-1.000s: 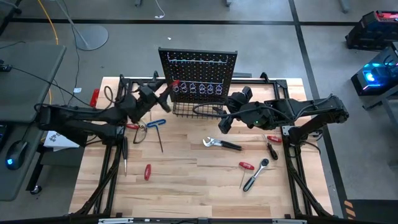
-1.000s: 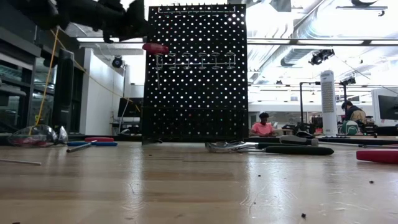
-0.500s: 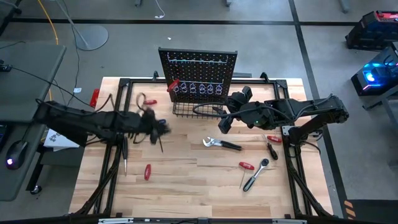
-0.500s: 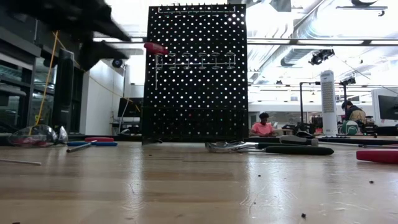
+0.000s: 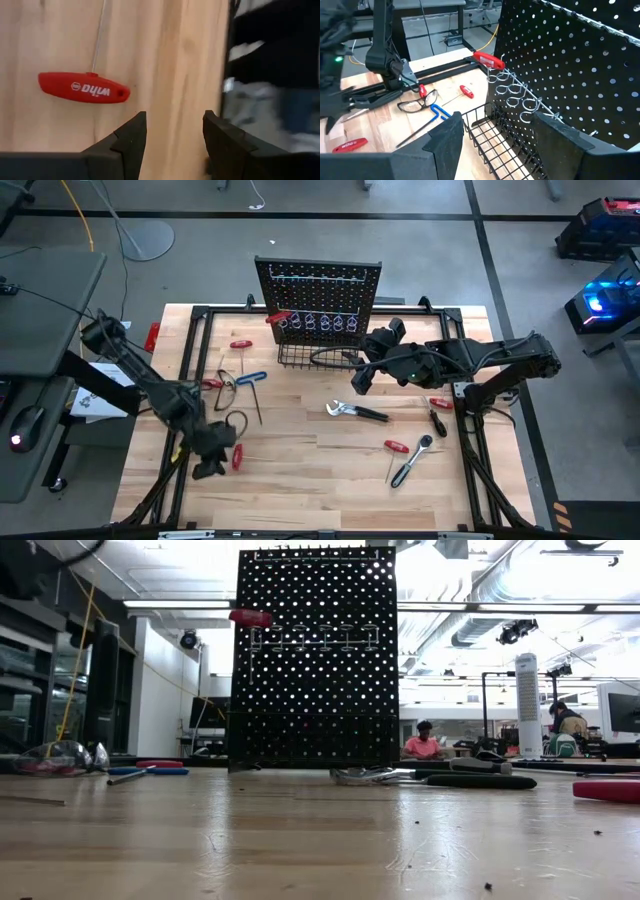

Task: Hang tools onto peg board
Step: Hang the bottom left red allen wrench on the pegboard

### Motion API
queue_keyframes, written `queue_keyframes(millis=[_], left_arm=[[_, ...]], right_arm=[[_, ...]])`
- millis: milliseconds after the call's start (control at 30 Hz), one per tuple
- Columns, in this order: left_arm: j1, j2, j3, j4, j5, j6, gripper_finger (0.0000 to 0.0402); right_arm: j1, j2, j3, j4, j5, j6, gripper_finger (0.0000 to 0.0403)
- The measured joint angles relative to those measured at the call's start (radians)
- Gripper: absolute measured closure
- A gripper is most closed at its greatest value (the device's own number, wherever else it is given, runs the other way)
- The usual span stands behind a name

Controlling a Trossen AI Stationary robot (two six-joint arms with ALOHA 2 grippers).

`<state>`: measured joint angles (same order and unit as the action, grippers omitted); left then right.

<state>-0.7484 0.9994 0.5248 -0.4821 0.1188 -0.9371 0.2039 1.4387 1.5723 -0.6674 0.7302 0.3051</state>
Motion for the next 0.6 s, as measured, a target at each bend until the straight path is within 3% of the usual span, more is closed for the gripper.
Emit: queue_keyframes(millis=[267,467,600], left_arm=[[-0.041,0.27,0.154,-0.169,-0.216,0.114,0.0224],[-0.037,0.421,0.279,-0.186,-0.234,0.304,0.0225],[-0.02,0.505,0.297,-0.205,-0.232,0.361,0.0225]], right_arm=[[0.0,0.0,0.0,0.0,0.0,0.0,0.0179],[0.0,0.0,0.0,-0.001,0.0,-0.006,0.0179],[0.0,0.0,0.0,-0.002,-0.001,-0.018,0.0179]])
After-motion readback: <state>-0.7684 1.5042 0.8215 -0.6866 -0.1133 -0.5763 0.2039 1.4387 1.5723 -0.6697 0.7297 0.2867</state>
